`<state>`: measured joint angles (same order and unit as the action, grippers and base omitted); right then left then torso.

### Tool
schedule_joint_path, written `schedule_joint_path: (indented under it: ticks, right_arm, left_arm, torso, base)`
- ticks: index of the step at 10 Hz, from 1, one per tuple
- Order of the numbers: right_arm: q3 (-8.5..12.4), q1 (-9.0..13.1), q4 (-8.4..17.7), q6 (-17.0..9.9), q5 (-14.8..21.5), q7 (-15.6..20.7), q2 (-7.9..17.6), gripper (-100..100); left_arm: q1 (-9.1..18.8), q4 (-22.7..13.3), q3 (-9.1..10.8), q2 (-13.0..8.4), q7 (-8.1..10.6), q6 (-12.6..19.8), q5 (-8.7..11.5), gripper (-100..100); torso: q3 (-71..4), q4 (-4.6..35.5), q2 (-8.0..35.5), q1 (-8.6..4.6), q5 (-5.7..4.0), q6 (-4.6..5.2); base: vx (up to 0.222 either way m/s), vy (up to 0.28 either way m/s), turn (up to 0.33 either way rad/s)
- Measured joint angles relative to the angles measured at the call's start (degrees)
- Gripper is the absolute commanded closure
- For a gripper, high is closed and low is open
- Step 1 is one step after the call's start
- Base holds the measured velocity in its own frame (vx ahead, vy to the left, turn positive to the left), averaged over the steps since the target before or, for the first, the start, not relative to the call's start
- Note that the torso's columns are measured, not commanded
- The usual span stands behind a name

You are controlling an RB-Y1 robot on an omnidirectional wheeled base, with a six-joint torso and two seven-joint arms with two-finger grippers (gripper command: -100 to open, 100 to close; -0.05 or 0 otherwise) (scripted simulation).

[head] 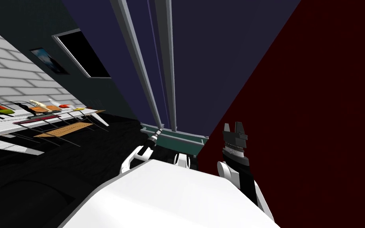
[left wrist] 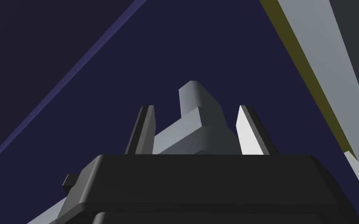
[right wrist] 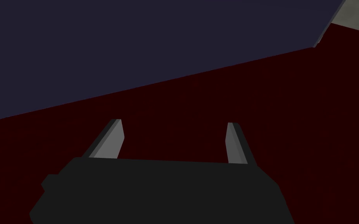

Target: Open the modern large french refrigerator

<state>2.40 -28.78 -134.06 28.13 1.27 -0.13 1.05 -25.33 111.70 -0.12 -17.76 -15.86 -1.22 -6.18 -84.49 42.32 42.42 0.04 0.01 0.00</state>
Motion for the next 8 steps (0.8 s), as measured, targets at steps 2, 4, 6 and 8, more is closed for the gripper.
schedule_joint_path:
  ticks: [2, 4, 6, 8]
  right_arm:
    - [0.0, 0.0, 0.0, 0.0, 0.0, 0.0, 0.0, 0]
    - [0.0, 0.0, 0.0, 0.0, 0.0, 0.0, 0.0, 0]
    - [0.0, 0.0, 0.0, 0.0, 0.0, 0.0, 0.0, 0]
    - [0.0, 0.0, 0.0, 0.0, 0.0, 0.0, 0.0, 0]
  left_arm:
    - [0.6, -0.8, -0.06, -1.5, 0.60, -0.4, 0.7, 100]
    - [1.1, -1.6, -0.22, -3.6, 1.52, -1.0, 1.7, 100]
    - [1.4, -2.5, -0.32, -5.6, 2.46, -1.7, 2.7, 100]
    - [1.7, -3.5, 0.14, -7.8, 3.39, -2.4, 3.8, 100]
  torso:
    - [0.3, 0.2, 0.5, 0.50, 0.10, -0.07]
    - [0.3, 0.2, 0.5, 0.40, 0.00, -0.40]
    - [0.0, 0.3, 0.1, 0.30, -0.14, -0.38]
    - [-0.1, 0.2, -0.1, -0.16, -0.23, -0.08]
  base:
    - [-0.266, 0.196, -0.380]
    - [-0.317, 0.208, -0.344]
    - [-0.329, 0.177, -0.318]
    - [-0.347, 0.157, -0.293]
